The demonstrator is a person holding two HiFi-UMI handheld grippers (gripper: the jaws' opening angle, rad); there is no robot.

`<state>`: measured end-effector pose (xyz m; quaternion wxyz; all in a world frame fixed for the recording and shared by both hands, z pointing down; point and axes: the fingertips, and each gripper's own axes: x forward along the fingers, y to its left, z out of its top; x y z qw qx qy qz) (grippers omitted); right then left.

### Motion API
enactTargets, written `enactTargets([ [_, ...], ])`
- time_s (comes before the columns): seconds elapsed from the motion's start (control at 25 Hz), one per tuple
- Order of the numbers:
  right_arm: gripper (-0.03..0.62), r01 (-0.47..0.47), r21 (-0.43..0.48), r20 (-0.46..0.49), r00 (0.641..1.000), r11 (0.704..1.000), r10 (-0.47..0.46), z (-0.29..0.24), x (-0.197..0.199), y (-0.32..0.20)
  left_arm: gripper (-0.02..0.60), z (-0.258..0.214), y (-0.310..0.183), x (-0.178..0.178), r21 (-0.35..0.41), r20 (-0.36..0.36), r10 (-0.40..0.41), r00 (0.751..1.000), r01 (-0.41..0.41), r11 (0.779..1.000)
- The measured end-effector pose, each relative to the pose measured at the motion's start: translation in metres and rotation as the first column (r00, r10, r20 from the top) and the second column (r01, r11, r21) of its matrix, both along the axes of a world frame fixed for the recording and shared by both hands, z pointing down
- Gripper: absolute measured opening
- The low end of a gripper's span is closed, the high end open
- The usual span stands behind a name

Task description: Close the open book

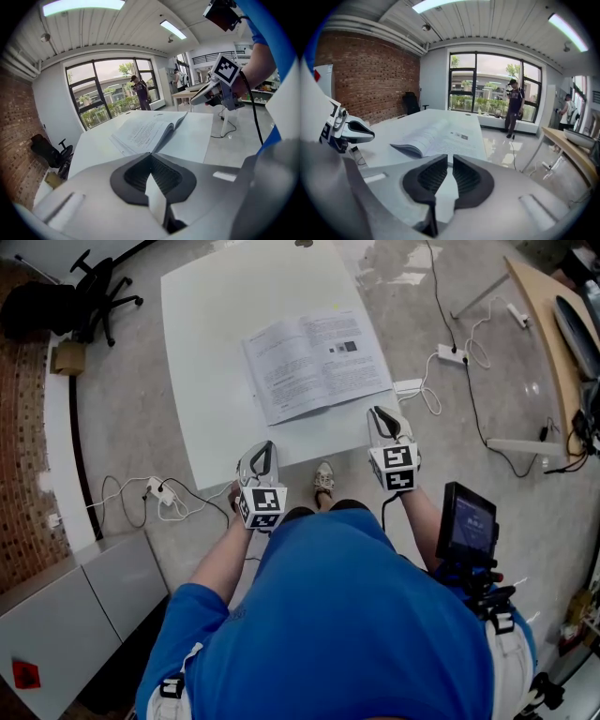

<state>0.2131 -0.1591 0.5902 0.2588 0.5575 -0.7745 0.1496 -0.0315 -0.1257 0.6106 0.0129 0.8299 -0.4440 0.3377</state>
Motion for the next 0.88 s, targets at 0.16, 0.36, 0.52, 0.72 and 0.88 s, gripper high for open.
enactTargets([
  [0.16, 0.032, 0.077, 0.101, -0.036, 0.997, 0.992, -0.074, -0.038, -0.041, 0.039, 0.005, -0.022, 0.03, -0.004, 0.044, -0.05, -0.006, 0.999, 0.008, 0.999],
  [0.36, 0.018, 0.127, 0.178, -0.036, 0.992, 0.976, -0.122, -0.076, -0.083, 0.101, 0.005, -0.059, 0.076, -0.01, 0.092, -0.129, -0.003, 0.992, 0.015, 0.996],
  [0.52, 0.003, 0.124, 0.226, -0.024, 0.992, 0.966, -0.122, -0.101, -0.109, 0.144, 0.005, -0.09, 0.112, -0.018, 0.144, -0.19, 0.017, 0.982, 0.011, 0.989],
  [0.72, 0.003, 0.12, 0.267, -0.012, 0.993, 0.956, -0.121, -0.126, -0.127, 0.197, 0.005, -0.123, 0.159, -0.025, 0.193, -0.269, 0.029, 0.963, 0.024, 0.981],
  [0.88, 0.003, 0.11, 0.285, 0.002, 0.993, 0.952, -0.115, -0.141, -0.128, 0.221, 0.005, -0.139, 0.183, -0.022, 0.206, -0.301, 0.038, 0.953, 0.026, 0.978],
])
